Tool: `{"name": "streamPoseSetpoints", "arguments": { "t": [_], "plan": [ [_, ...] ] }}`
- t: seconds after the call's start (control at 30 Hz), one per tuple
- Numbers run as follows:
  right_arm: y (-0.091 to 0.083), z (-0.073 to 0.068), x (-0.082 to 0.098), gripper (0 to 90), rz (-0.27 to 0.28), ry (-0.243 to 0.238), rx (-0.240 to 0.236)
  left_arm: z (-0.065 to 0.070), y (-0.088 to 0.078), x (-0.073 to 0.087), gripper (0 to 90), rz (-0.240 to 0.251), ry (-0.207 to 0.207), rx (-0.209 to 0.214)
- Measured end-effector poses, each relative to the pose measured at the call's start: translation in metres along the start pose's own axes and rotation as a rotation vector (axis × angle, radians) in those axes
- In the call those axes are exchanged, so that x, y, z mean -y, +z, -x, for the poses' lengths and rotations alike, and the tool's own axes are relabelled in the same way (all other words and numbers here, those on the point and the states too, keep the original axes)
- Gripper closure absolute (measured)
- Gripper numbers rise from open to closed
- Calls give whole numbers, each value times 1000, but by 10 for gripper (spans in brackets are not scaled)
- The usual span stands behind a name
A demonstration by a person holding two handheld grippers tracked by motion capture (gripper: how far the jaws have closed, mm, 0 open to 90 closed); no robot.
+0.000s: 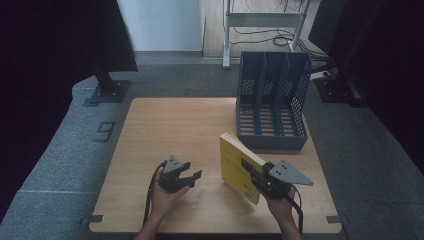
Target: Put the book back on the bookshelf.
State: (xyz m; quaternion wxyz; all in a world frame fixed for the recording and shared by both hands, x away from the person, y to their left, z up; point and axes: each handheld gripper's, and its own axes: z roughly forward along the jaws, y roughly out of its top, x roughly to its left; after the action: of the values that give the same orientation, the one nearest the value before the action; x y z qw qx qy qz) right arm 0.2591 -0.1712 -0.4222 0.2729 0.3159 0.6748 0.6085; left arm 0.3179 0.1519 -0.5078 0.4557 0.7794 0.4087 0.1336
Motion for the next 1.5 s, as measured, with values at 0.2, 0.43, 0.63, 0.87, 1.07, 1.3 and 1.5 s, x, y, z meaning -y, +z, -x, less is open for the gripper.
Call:
{"name": "streamPoseSetpoints", "arguments": {
  "t": [0.2,0.43,0.63,0.87,1.07,1.3,1.5],
  "plan": [
    [7,1,-6,748,30,6,21,-8,-2,2,398,-19,-29,-6],
    [6,4,-15,748,64,10,38,-14,-3,3,396,-40,-42,-14],
    [3,10,-26,748,95,19,65,-16,-4,3,390,-46,-48,-12],
    [1,15,-37,748,123,17,103,-18,-6,3,391,-39,-57,-12],
    [1,19,-47,748,136,3,126,-18,-5,4,391,-48,-54,-7],
    [-4,23,-60,748,172,-3,149,-19,-9,4,391,-20,-70,-22],
    [-6,29,-69,748,189,-12,184,-20,-9,5,392,-21,-72,-17]
  ]
}}
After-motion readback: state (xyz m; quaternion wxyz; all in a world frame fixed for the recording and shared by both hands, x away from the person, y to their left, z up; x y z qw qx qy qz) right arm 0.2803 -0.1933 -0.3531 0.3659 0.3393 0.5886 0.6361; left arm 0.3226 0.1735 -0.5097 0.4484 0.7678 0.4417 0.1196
